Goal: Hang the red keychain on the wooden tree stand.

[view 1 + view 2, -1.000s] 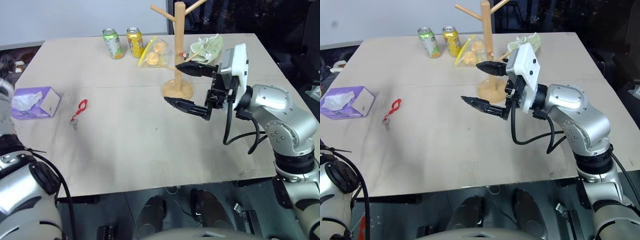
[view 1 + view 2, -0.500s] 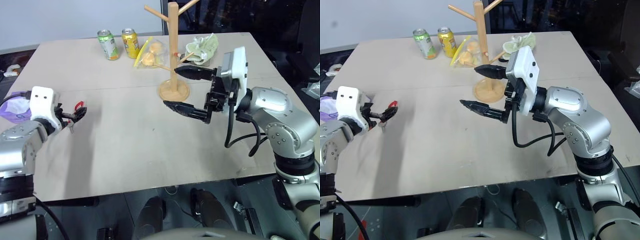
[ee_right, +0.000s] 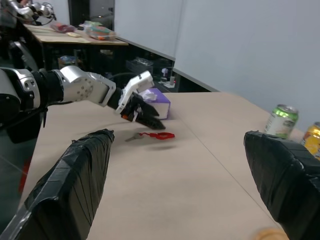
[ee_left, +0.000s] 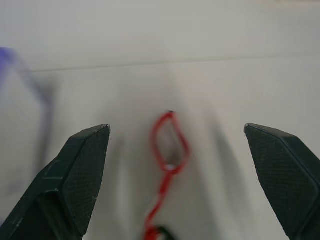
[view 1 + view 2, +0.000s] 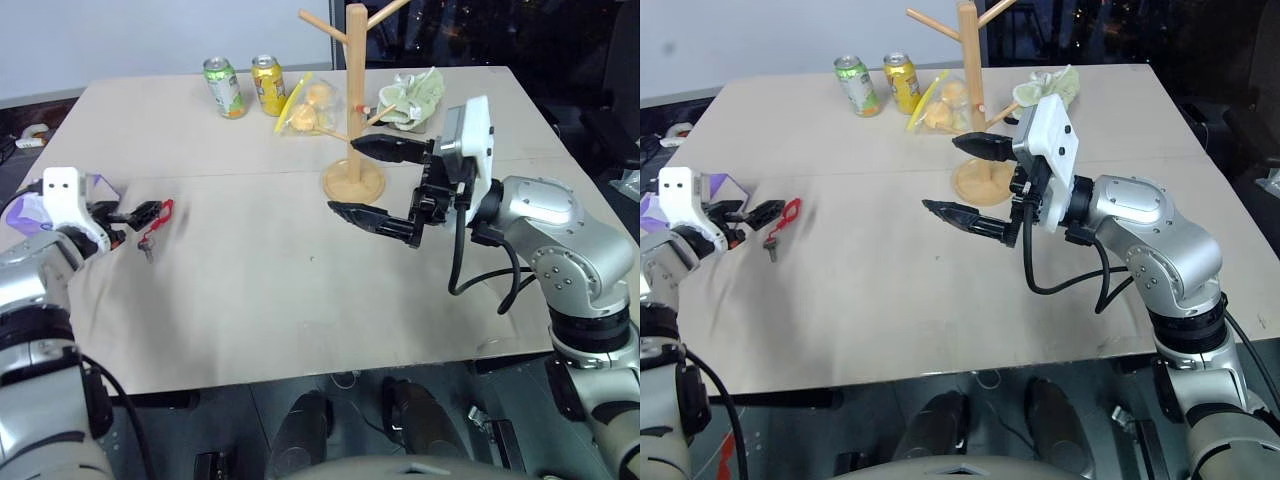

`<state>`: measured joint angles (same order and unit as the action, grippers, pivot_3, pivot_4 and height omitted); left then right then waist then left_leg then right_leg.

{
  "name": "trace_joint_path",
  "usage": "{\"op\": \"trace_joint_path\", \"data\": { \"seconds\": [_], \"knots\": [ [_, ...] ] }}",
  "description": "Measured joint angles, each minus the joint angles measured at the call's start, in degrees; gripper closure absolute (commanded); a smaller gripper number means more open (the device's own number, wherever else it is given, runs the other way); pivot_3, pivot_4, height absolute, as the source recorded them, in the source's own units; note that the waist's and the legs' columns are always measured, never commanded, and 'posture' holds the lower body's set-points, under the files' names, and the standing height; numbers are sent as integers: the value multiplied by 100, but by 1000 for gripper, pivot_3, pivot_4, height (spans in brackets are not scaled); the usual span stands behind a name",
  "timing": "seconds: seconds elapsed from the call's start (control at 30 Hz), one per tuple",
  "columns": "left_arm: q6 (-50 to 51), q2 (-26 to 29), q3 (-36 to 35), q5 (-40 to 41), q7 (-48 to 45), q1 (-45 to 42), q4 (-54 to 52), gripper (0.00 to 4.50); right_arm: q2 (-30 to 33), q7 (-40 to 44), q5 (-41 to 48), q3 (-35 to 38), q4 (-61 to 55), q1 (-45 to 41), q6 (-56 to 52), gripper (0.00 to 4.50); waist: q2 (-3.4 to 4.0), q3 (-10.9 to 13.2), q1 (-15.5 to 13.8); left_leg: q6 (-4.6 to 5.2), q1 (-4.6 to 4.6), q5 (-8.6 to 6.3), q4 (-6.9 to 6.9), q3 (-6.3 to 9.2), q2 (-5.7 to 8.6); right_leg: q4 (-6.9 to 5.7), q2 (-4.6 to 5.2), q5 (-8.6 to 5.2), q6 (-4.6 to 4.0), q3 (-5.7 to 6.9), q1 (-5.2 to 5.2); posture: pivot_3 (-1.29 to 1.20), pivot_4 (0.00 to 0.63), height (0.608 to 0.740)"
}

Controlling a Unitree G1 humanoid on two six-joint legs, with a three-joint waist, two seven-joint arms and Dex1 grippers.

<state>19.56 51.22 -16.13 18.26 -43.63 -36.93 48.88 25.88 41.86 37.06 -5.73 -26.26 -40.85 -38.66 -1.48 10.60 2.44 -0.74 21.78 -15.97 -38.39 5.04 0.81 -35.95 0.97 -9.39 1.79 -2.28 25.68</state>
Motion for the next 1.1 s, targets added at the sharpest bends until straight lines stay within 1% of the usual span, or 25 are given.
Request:
{"op": "trace_joint_path", "data": {
  "seconds": [0.23,0.47,0.57,0.7,0.77,0.83,0.87,1.1],
  "knots": [
    [-347,-17,313,-417,-181,-138,646,61,83,-162,19,25,-98,0,-139,0,0,0,2,0,0,0,-1,1,-3,-3,-2,0,1,0,1,0,150,740],
    [-530,1,317,-637,-185,-264,1018,61,186,-254,66,60,-245,0,-204,0,-1,0,-12,0,0,0,-2,1,-2,-4,-1,0,1,0,0,0,150,740],
    [-543,-13,307,-635,-258,-330,1103,754,197,-262,66,63,-244,0,-204,0,-1,0,-11,0,0,0,-2,2,-2,-5,-1,0,1,0,0,0,150,740],
    [-619,-52,308,-638,-304,-372,1176,2520,197,-274,69,63,-244,0,-204,0,-1,-1,-10,0,-1,0,-3,1,-2,-6,-1,0,1,0,0,0,150,740],
    [-633,-64,308,-643,-314,-383,1197,3651,197,-297,79,63,-244,0,-205,0,-1,-1,-10,0,-1,0,-3,1,-2,-7,-1,0,1,0,0,0,150,740],
    [-634,-64,308,-667,-312,-391,1209,4390,197,-312,96,63,-244,0,-208,0,-1,-1,-10,0,-1,0,-3,1,-2,-7,-1,0,1,0,0,0,150,740],
    [-634,-63,307,-675,-312,-393,1209,4465,197,-317,99,63,-244,0,-208,0,-1,0,-9,0,-1,0,-3,1,-2,-7,-1,0,1,0,0,0,150,740],
    [-543,-62,156,-602,-348,-226,1044,4465,206,-369,120,66,-245,0,-209,0,-1,-1,1,0,-3,0,-3,0,-3,-10,-1,0,1,-2,0,0,150,740]
  ]
}}
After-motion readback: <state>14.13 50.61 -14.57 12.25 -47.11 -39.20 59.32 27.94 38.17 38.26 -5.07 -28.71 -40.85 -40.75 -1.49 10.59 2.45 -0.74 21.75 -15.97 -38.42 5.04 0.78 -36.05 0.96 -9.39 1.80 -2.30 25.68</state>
